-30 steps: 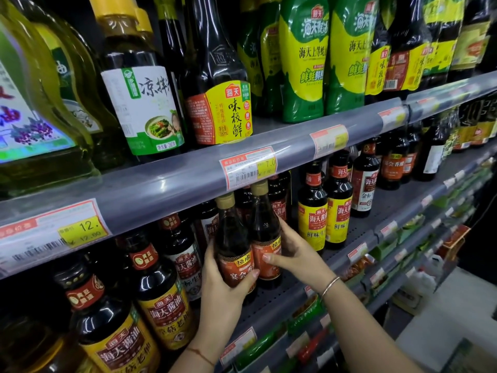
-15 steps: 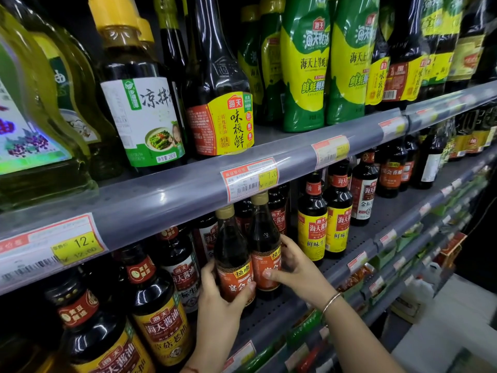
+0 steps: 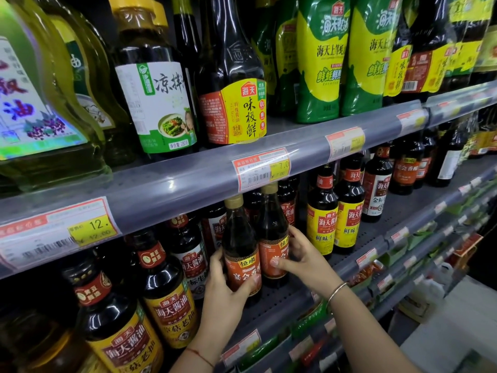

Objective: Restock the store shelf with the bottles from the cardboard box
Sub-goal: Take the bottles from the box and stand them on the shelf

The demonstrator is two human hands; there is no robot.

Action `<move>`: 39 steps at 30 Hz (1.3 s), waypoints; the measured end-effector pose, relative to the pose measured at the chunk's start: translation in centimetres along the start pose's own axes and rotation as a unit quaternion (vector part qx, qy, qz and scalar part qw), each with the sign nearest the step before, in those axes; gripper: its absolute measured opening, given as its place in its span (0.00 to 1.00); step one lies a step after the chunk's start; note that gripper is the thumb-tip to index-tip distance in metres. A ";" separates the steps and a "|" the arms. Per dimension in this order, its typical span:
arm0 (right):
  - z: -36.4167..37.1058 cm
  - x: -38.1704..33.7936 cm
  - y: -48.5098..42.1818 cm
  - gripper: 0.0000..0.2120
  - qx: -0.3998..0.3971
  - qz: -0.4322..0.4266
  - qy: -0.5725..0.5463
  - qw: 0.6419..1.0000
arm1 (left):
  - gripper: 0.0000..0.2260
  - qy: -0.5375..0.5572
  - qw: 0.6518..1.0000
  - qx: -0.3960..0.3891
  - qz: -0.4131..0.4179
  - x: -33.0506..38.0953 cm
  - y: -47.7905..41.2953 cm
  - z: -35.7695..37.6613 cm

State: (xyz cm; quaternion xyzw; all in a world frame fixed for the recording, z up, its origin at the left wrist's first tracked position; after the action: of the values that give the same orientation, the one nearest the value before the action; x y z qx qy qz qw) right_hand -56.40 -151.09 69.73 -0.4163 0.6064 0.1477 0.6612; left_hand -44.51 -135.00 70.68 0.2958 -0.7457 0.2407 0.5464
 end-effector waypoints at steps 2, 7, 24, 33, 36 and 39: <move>0.0 -0.2 -0.1 0.38 0.000 -0.001 0.006 1.000 | 0.34 0.002 1.000 0.004 0.002 0.0 0.1 0.0; 0.2 0.0 0.1 0.38 0.009 -0.003 0.017 1.000 | 0.34 0.005 0.999 0.038 0.001 0.3 0.5 0.6; 0.0 -0.2 0.1 0.37 -0.010 0.010 0.013 1.000 | 0.39 0.003 0.997 0.080 -0.002 -0.2 0.5 1.4; 0.0 0.2 0.3 0.44 -0.045 0.025 0.028 0.998 | 0.43 -0.029 0.998 0.061 0.012 -0.3 0.4 1.1; -0.1 0.0 0.2 0.43 -0.046 0.028 0.024 0.998 | 0.42 -0.032 0.998 0.049 0.018 -0.3 0.3 0.8; -0.1 -0.1 0.1 0.42 -0.049 0.026 0.031 0.998 | 0.42 -0.032 0.999 0.036 0.014 -0.4 0.1 0.6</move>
State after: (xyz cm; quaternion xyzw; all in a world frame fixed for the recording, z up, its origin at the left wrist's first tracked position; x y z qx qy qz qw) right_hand -56.63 -151.06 69.81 -0.4365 0.6291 0.1819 0.6169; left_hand -44.88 -135.31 70.14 0.3125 -0.7578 0.2655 0.5076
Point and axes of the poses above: each hand's wrist, its own y-axis away from the middle knuckle, its own z-axis out of the palm, x = y × z, the point moved 3 cm from there along -y, towards the middle knuckle, and after that the axes turned 12 degrees about -z, right-handed, at the moved point
